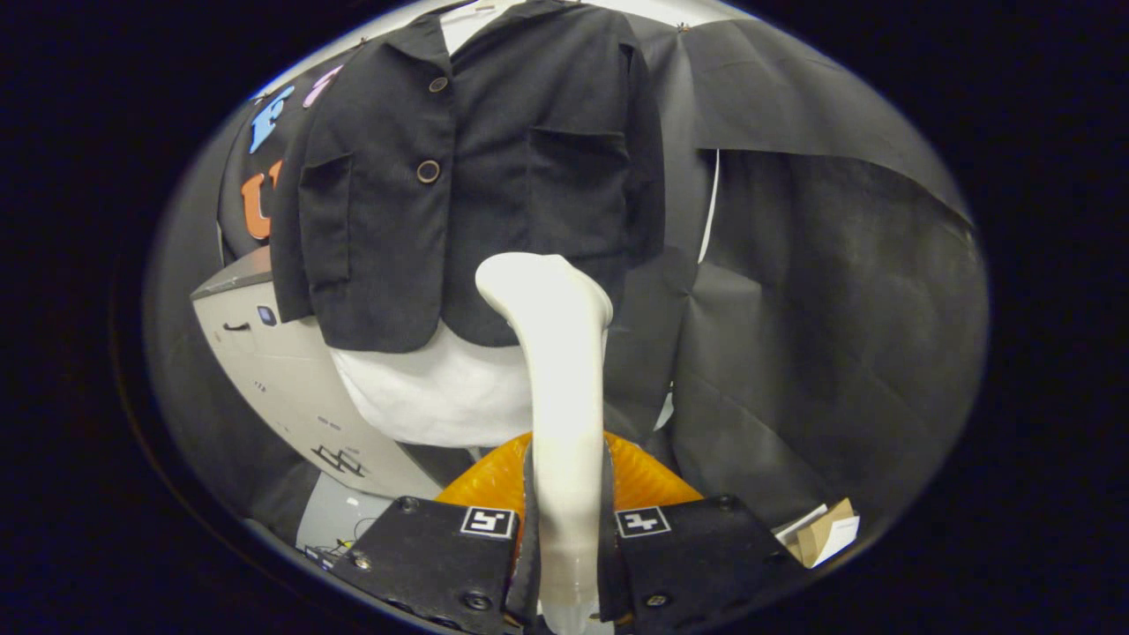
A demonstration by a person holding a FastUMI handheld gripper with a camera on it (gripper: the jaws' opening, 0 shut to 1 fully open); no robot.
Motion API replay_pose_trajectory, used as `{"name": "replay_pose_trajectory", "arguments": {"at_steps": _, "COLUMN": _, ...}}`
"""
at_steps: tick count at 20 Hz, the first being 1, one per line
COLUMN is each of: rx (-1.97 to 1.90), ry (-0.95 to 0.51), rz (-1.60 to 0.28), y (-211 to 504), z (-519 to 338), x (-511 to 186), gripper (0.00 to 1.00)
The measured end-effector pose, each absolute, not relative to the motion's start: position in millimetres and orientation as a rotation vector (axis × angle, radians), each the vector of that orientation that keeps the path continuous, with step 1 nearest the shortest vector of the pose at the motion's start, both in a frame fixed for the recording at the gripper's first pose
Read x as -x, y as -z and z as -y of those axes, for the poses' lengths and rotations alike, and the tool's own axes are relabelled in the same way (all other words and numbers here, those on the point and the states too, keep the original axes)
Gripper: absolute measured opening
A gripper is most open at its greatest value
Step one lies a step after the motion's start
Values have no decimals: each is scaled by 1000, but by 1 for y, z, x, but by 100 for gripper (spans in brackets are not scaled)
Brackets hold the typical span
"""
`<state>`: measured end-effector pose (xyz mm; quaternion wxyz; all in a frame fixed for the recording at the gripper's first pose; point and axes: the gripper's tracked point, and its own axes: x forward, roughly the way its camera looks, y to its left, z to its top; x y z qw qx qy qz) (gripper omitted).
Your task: Iron the clothes twice with a garment steamer, once on the left side and once on the right side.
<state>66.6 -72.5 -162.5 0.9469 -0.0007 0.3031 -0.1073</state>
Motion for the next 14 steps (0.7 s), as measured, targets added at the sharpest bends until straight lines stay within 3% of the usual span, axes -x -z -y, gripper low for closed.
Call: {"name": "replay_pose_trajectory", "arguments": {"at_steps": 14, "rx": 28, "ry": 249, "rz": -649, "y": 168, "z": 56, "x": -39, "gripper": 29}}
